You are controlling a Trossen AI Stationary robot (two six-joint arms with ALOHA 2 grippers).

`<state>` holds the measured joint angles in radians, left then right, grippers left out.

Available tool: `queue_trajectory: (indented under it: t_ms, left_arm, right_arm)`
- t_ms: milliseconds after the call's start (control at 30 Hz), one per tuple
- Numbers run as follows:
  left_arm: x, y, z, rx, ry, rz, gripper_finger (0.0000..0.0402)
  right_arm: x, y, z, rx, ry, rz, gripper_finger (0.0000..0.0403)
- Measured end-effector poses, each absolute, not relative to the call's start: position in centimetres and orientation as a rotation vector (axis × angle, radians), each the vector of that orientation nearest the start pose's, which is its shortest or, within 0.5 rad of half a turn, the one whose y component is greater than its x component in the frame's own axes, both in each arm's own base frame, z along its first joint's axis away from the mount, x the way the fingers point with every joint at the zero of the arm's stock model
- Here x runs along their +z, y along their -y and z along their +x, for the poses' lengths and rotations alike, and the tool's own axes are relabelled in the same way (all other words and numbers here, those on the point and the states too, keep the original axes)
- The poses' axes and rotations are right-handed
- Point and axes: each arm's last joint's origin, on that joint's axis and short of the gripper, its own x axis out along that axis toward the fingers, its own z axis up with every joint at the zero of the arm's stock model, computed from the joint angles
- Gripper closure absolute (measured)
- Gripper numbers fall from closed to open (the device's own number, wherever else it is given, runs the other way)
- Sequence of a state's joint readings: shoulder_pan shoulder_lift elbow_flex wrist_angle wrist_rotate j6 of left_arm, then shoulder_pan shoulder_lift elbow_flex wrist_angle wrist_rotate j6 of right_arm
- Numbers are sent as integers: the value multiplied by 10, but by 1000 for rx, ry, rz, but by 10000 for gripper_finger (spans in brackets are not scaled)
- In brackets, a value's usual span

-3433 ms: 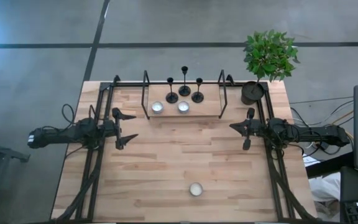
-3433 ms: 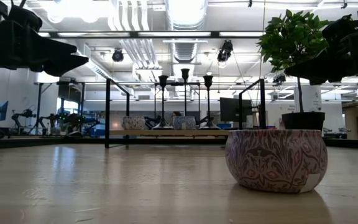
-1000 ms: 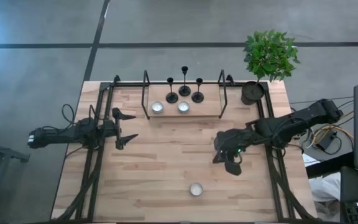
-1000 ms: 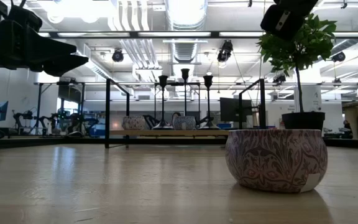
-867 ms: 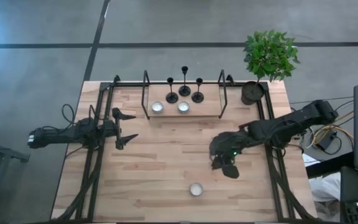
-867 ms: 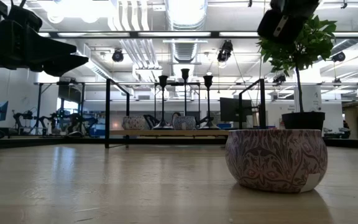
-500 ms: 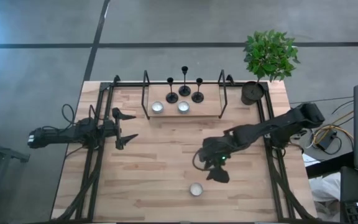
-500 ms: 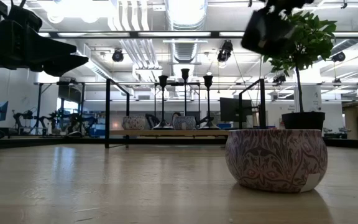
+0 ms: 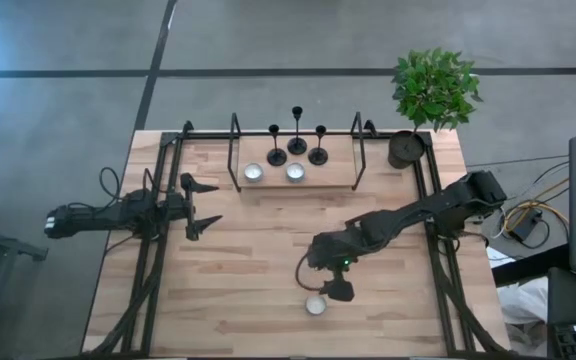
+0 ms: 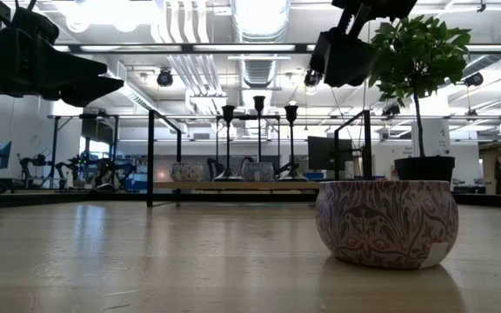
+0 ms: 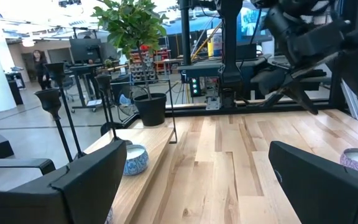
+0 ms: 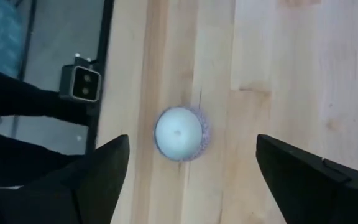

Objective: Pick & Place candle stick holders
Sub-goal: Put the pink scented candle on the shelf

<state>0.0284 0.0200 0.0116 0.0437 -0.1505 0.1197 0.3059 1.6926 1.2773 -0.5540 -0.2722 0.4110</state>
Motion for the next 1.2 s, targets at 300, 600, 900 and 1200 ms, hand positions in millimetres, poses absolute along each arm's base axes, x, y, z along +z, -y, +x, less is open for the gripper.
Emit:
queue_trajectory:
  t_ms: [300,600,900,1200]
  left_arm:
    - [170,-7,98,181,21,118,3]
    - [170,-7,98,180,18,118,3]
    - [169,-7,99,180,8,118,3]
    - [168,-7,99,180,3,118,3]
  right_arm:
    - [245,-130,340,210,-1139,215,74]
    - [235,-151,341,235,-1169,175,85]
    - [215,-165,344,266,-1202,139,82]
    - [195,-178,366,286,-1175,124,49]
